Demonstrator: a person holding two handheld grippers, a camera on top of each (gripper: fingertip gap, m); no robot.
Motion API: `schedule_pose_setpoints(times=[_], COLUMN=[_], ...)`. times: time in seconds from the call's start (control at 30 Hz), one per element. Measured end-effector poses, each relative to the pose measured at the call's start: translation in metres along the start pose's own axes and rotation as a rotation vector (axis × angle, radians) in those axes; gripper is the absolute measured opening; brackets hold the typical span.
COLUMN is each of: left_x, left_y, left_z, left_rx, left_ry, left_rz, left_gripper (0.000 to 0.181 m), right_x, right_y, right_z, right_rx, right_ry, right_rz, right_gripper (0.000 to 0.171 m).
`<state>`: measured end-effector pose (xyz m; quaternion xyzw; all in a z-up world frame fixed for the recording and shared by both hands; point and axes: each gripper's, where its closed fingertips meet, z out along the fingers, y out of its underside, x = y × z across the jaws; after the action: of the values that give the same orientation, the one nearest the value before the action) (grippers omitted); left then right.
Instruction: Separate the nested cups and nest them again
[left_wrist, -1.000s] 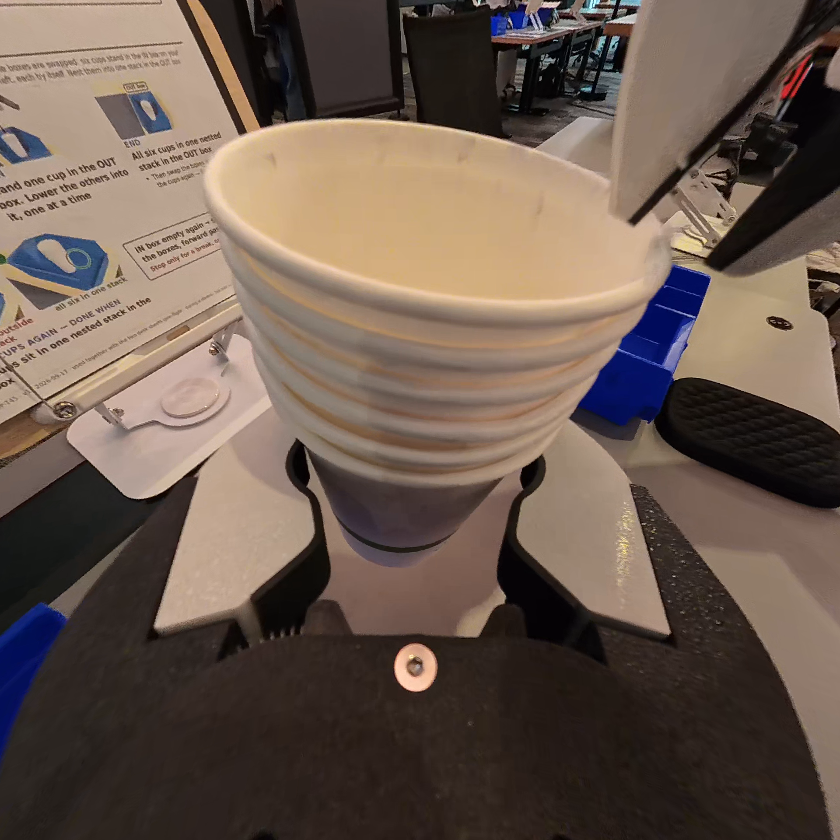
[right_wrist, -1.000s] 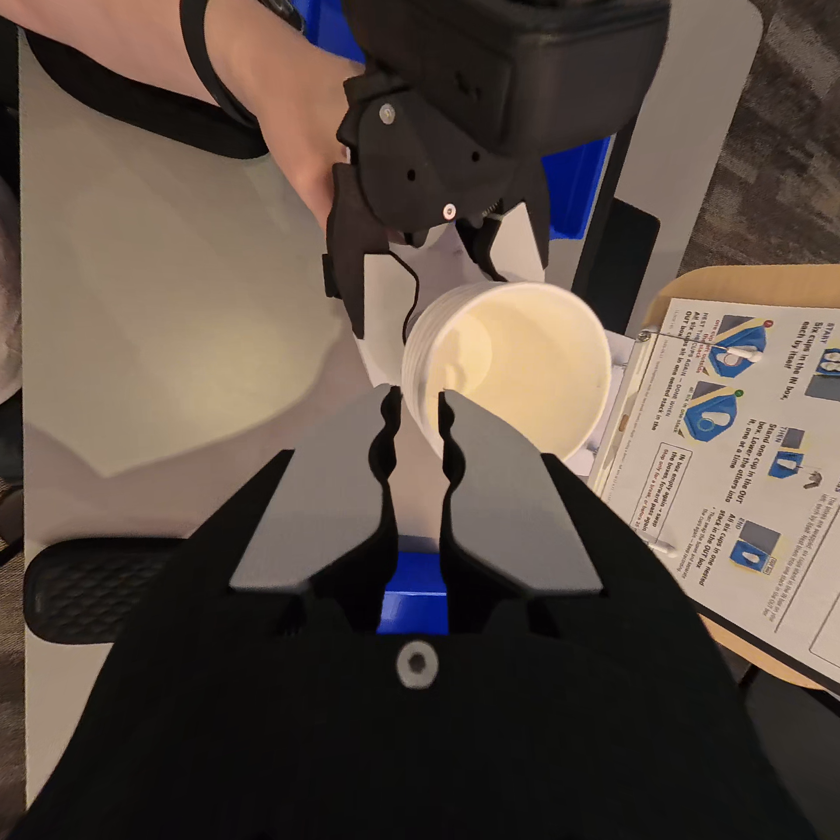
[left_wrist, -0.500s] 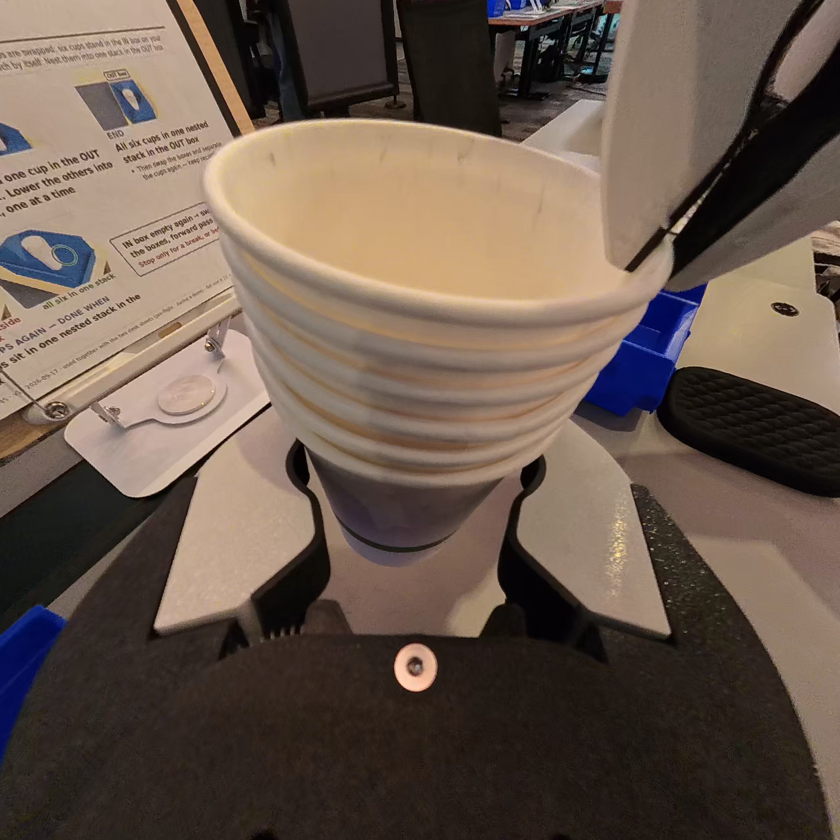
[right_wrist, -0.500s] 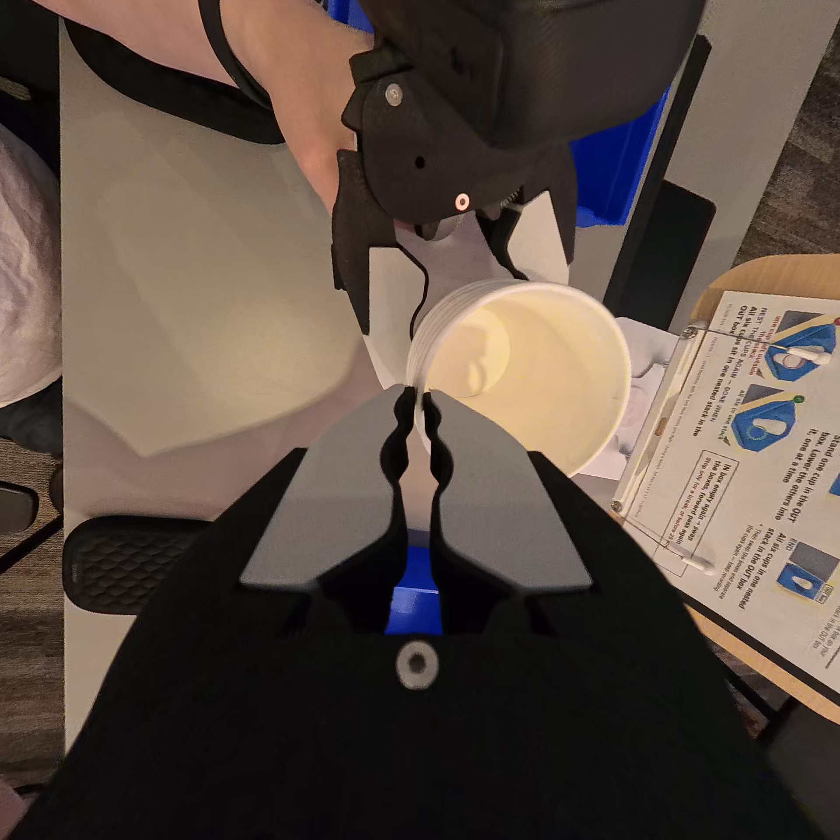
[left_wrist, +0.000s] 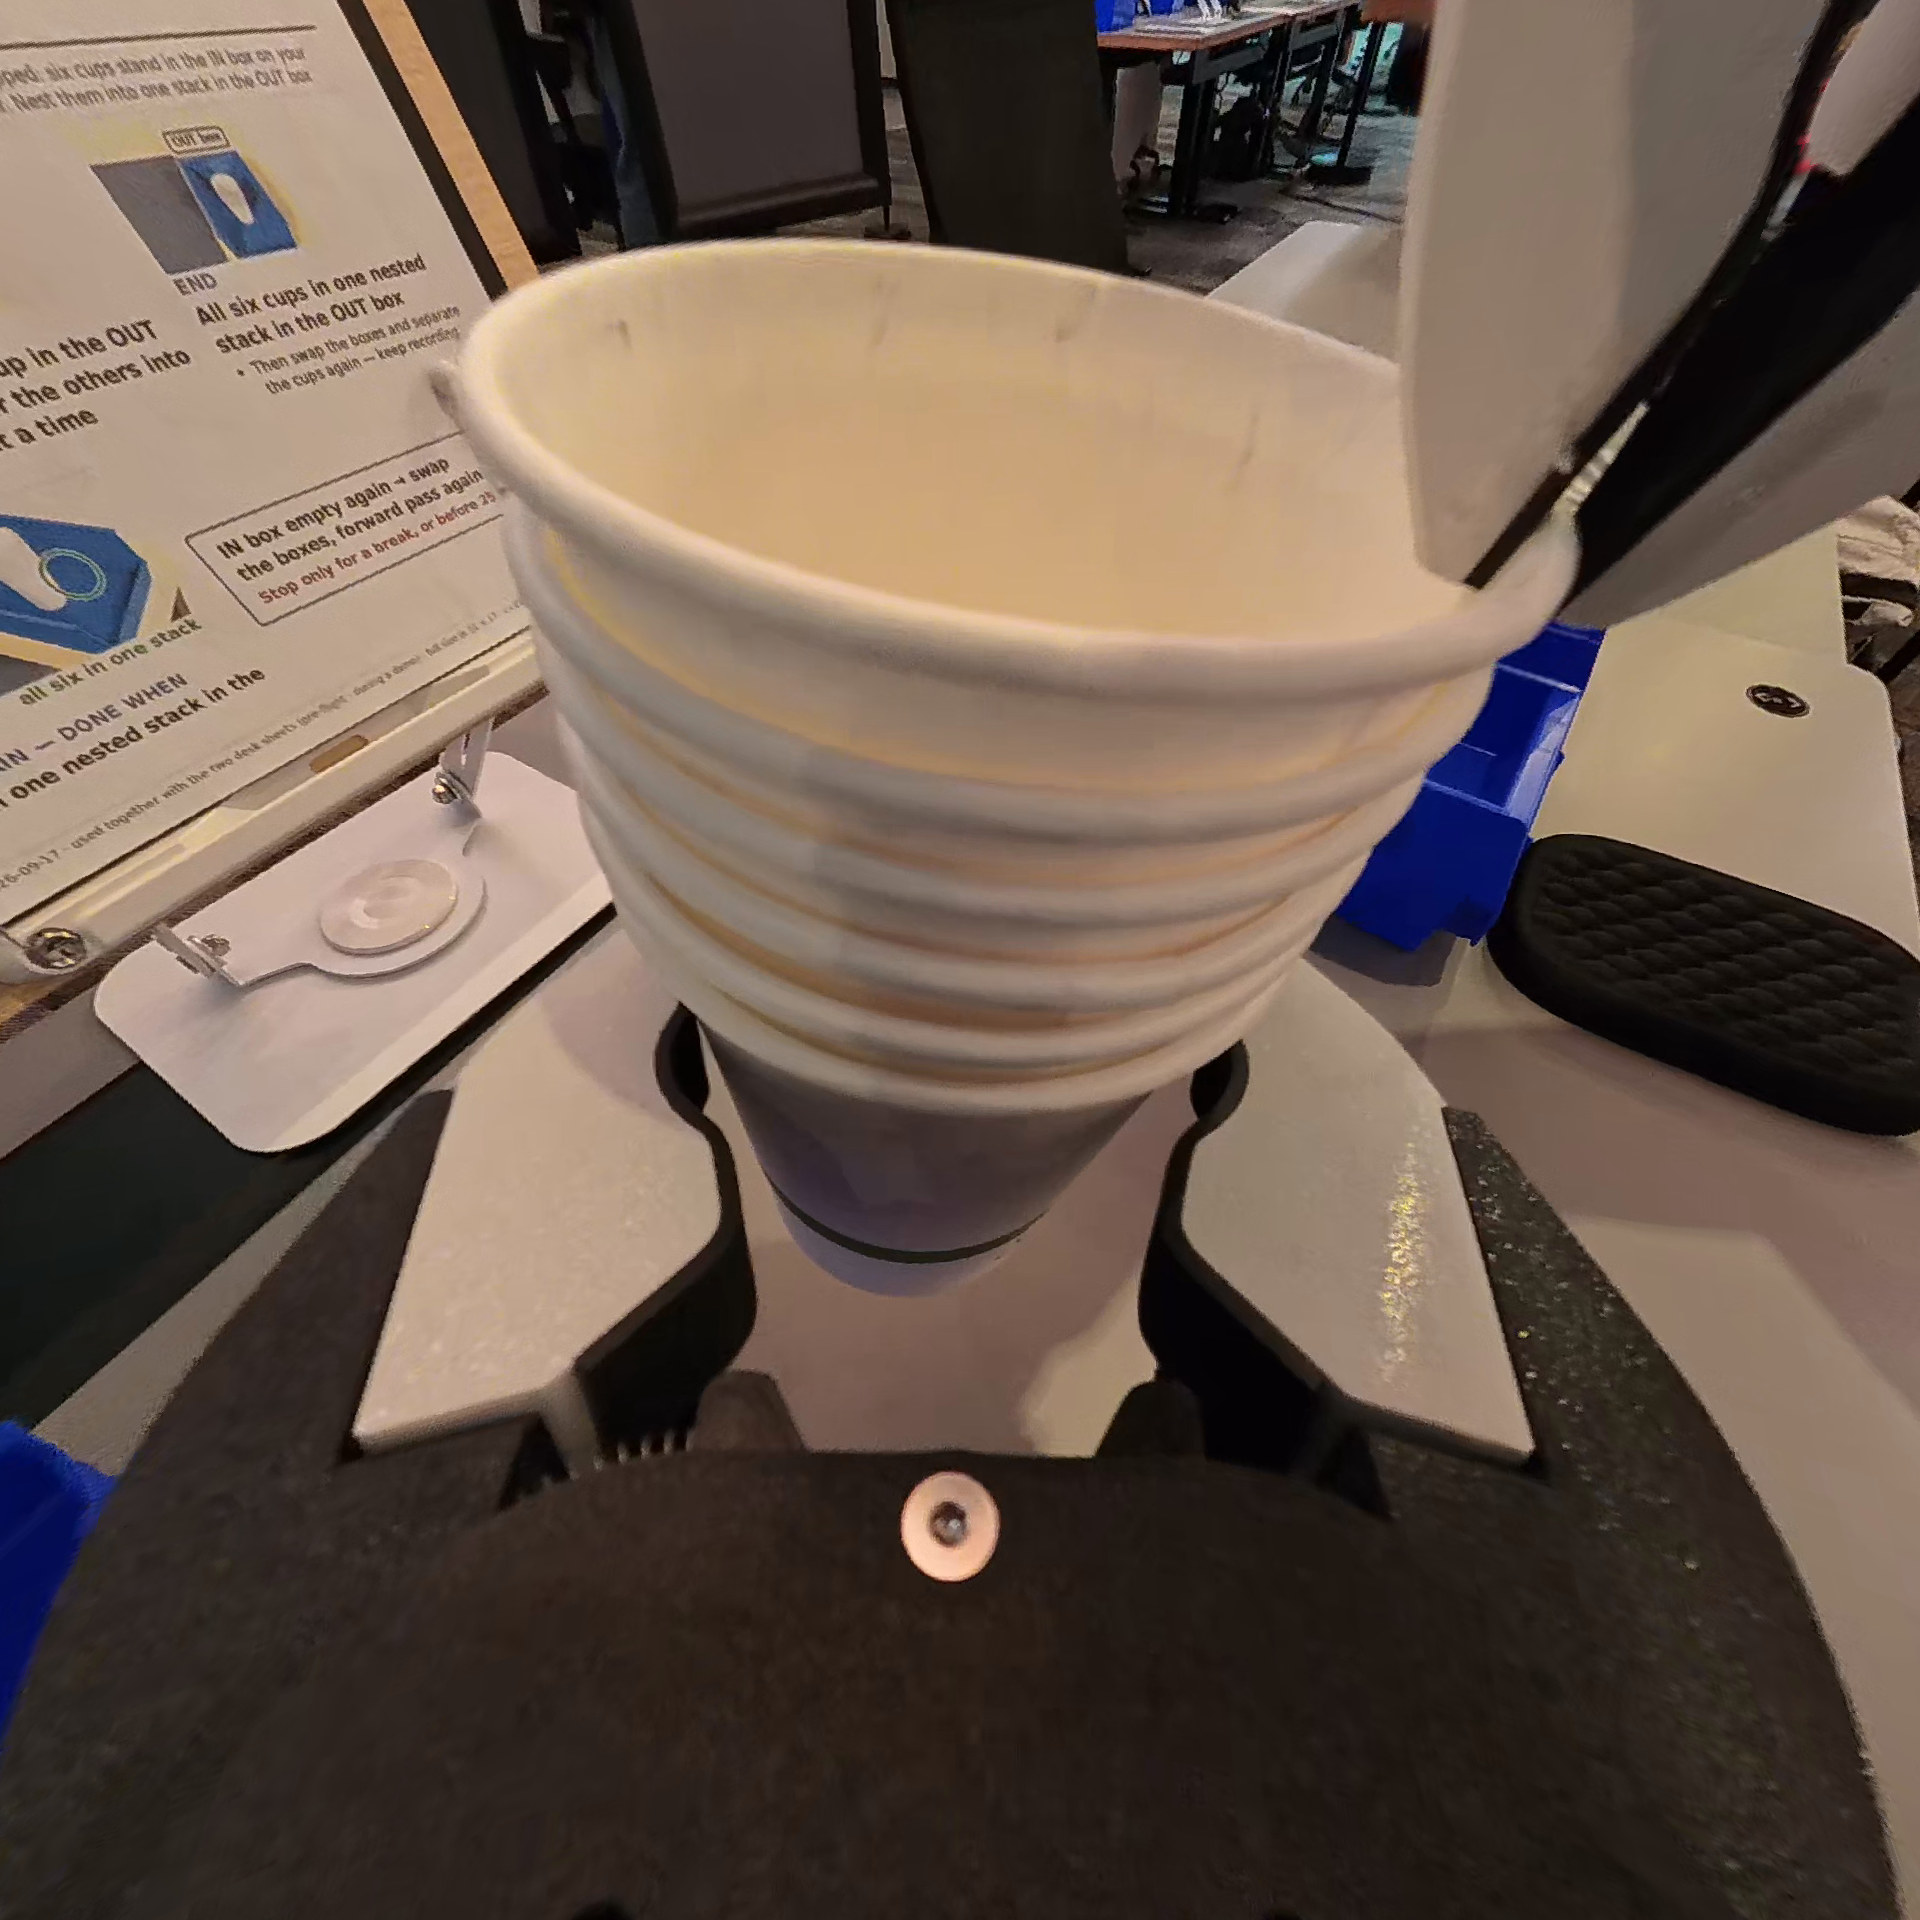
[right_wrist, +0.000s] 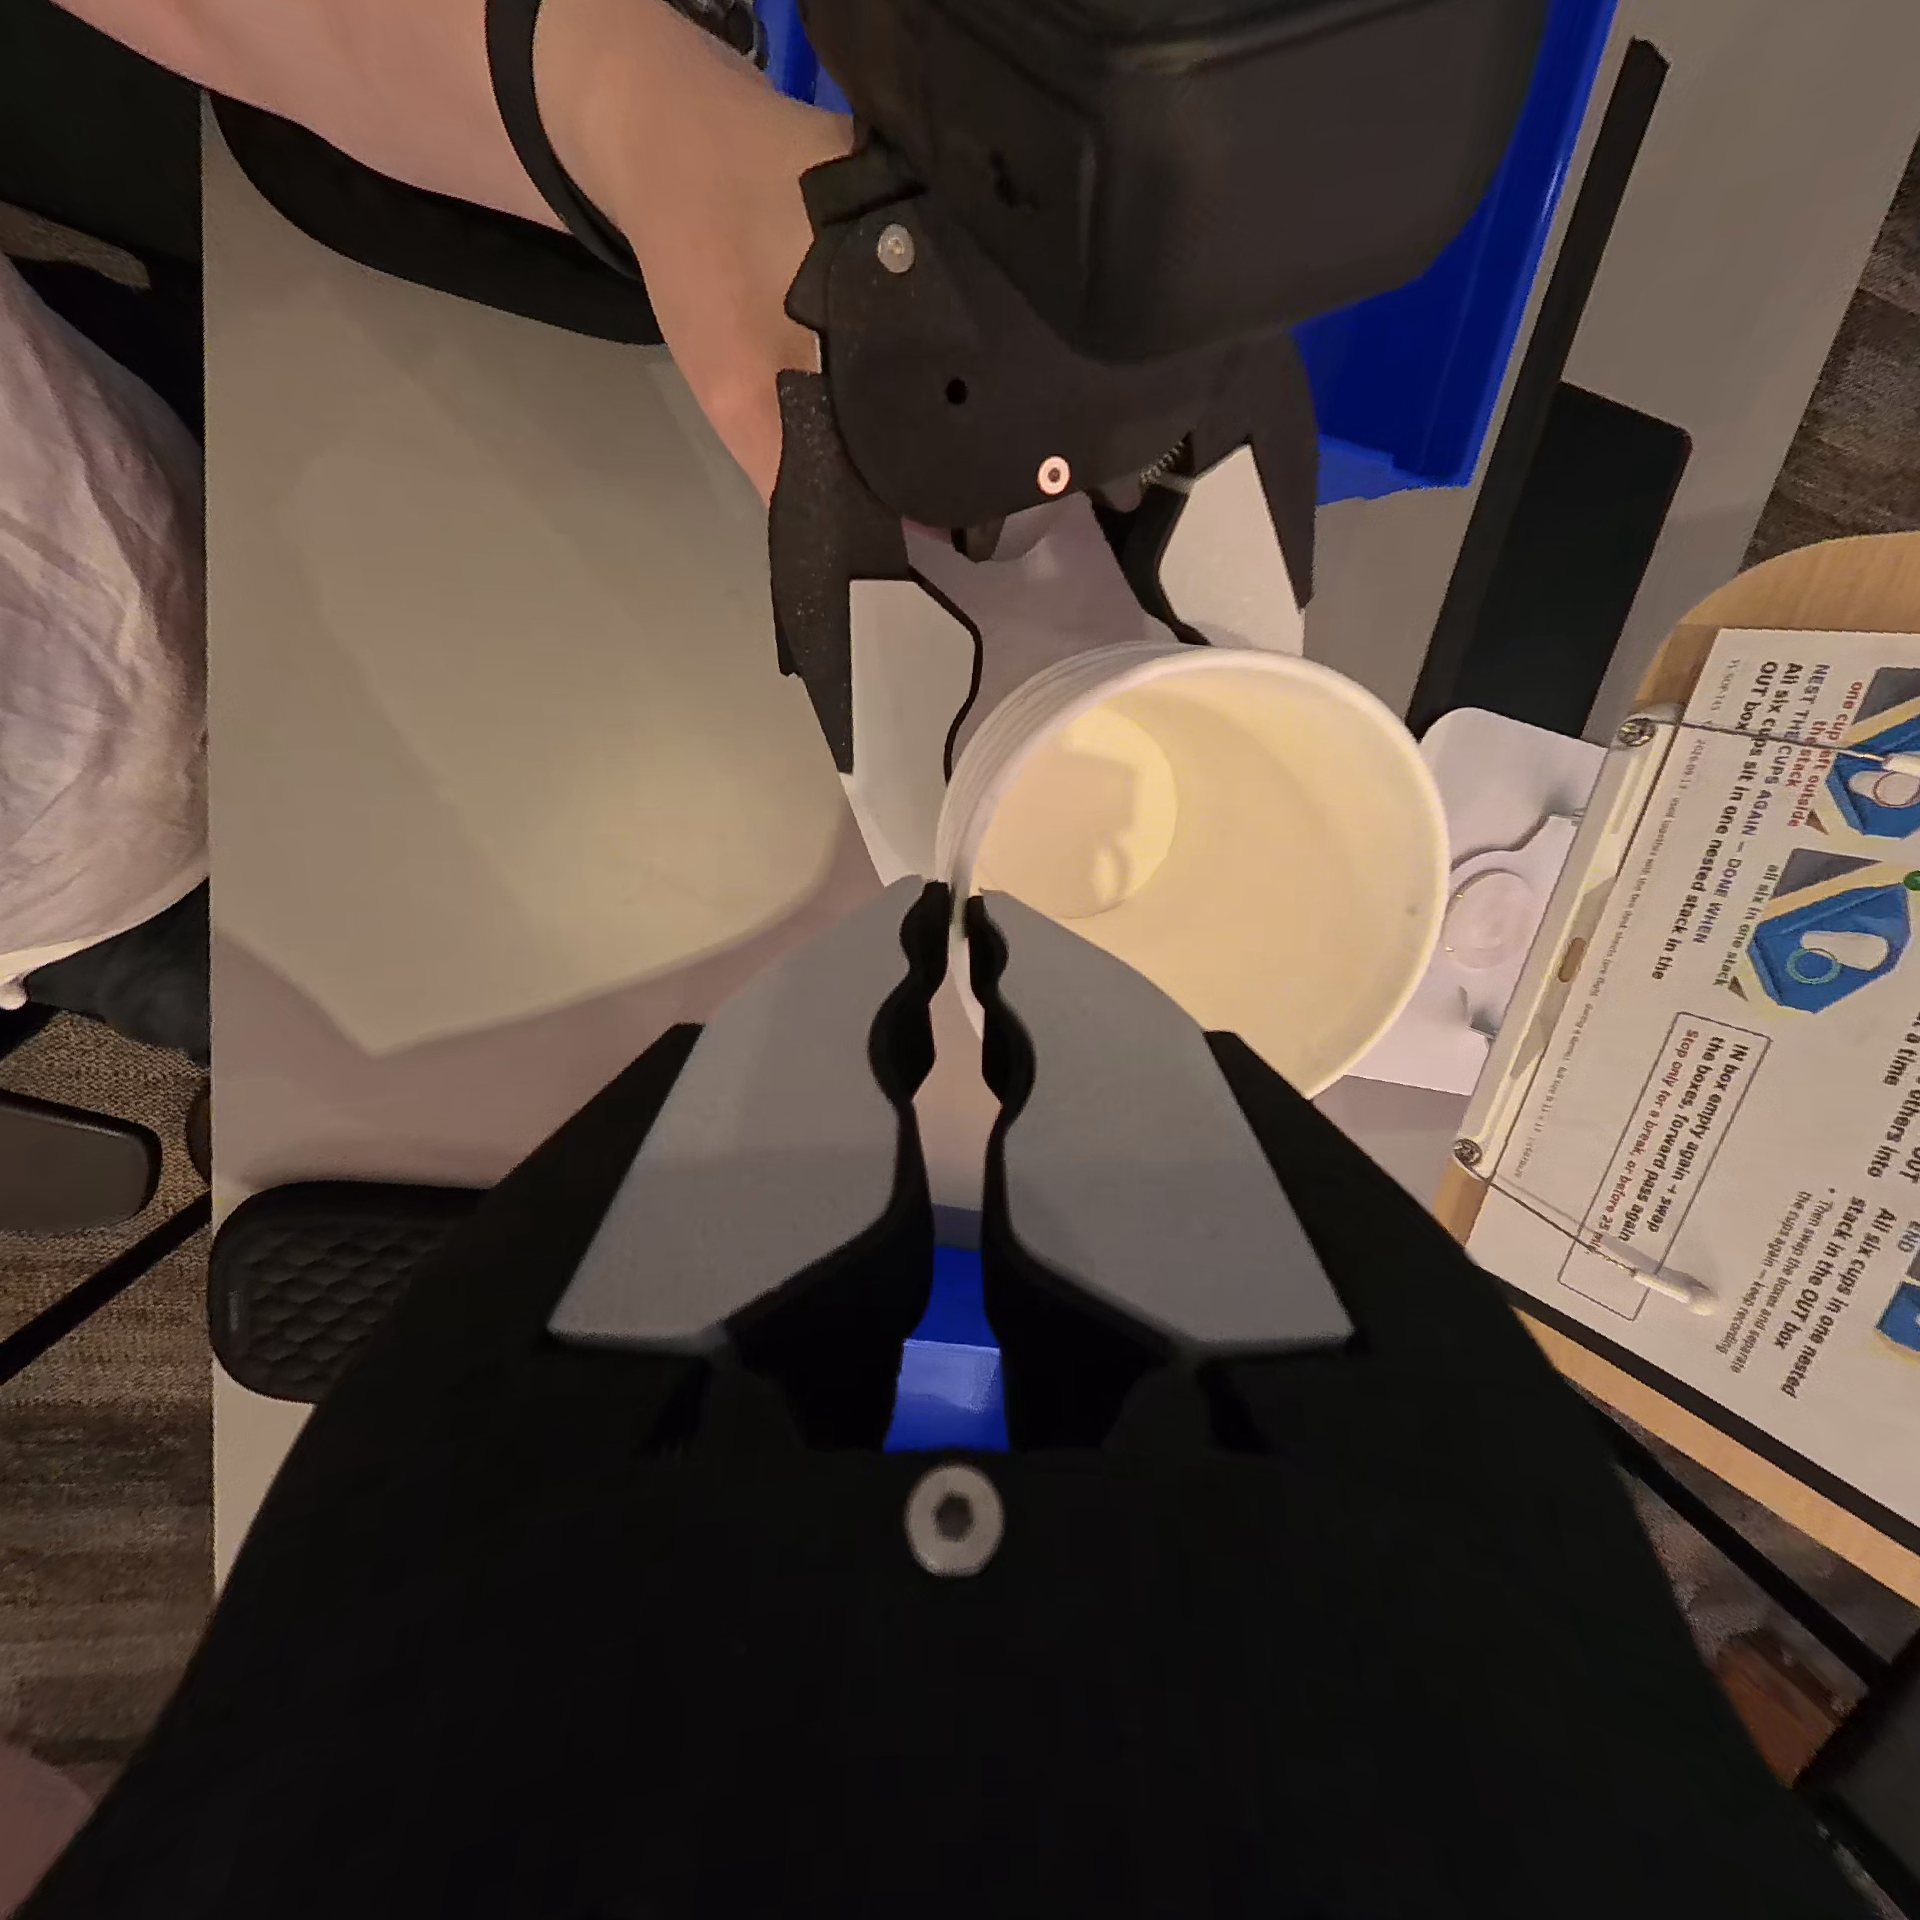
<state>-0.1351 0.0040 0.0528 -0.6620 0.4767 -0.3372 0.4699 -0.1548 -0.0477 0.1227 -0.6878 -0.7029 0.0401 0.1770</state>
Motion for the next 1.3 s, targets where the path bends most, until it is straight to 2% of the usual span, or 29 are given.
schedule_pose_setpoints(times=[0.4, 0.73, 1.07, 1.3], left_x=[0.045, 0.092, 0.092, 0.074], left_y=[-0.002, -0.028, -0.012, -0.003], left_z=[0.025, 0.058, 0.065, 0.063], left_rx=[0.022, 0.059, 0.044, 0.034], left_ry=[0.111, 0.23, 0.251, 0.188], left_rz=[-0.03, 0.035, 0.008, 0.028], left_gripper=[0.093, 0.093, 0.093, 0.093], right_x=[-0.027, -0.055, -0.054, -0.034], right_y=[0.026, 0.068, 0.073, 0.065], right_z=[-0.005, -0.037, -0.028, -0.051], right_rx=[0.032, 0.065, 0.071, 0.125], right_ry=[0.062, 0.13, 0.104, 0.143], right_rz=[0.172, 0.348, 0.361, 0.357], right_gripper=[0.003, 0.003, 0.003, 0.003])
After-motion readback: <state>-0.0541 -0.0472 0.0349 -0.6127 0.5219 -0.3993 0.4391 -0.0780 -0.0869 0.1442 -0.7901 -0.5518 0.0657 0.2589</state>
